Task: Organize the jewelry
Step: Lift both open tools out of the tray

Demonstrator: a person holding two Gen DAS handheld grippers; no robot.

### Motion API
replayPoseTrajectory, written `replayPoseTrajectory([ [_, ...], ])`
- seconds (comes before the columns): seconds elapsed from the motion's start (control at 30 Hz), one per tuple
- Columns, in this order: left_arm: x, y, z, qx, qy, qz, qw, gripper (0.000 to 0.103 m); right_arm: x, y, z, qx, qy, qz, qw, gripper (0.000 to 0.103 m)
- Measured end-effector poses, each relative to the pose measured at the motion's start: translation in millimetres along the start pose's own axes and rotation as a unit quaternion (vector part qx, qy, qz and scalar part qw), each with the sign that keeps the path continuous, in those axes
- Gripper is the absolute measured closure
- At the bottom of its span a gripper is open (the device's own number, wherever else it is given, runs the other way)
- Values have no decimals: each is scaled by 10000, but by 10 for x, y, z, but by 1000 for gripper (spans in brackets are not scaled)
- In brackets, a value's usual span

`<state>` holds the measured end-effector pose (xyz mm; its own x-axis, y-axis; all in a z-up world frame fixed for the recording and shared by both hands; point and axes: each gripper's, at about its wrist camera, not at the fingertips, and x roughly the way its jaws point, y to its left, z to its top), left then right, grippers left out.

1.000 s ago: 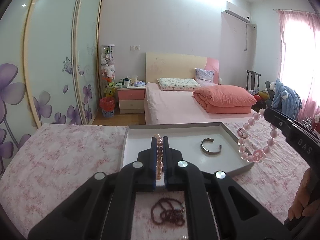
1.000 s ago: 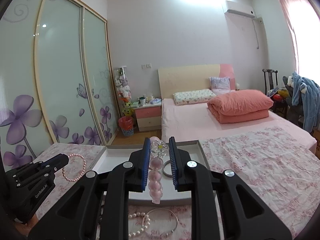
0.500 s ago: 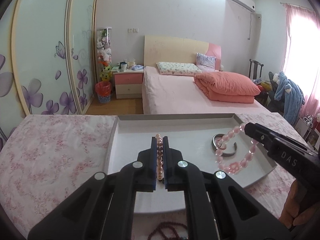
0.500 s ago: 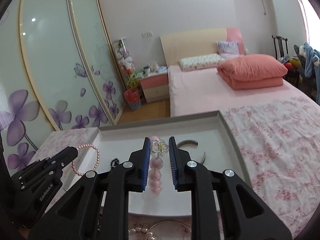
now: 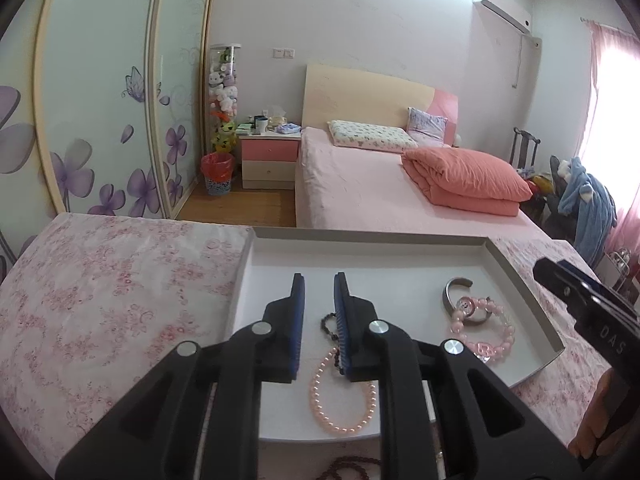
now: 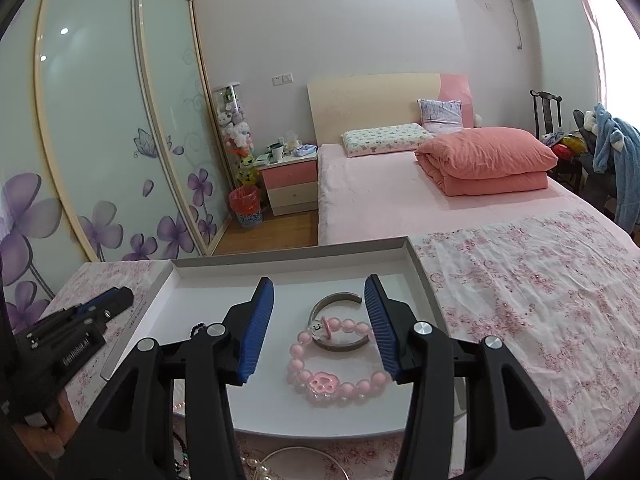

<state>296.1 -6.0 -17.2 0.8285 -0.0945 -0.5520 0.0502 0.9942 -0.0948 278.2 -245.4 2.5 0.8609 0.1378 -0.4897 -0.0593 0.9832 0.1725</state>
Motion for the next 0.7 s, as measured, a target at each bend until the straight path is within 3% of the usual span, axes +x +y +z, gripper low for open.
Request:
replayPoseTrajectory([
  [0.33, -254, 36, -65, 53, -32, 1, 10000, 83, -180, -40, -107, -106, 228, 92, 9996, 54],
  [0.7, -683, 209, -410, 123, 116, -50, 9998, 70, -354, -88, -690, -725, 1364, 286, 9876, 55],
])
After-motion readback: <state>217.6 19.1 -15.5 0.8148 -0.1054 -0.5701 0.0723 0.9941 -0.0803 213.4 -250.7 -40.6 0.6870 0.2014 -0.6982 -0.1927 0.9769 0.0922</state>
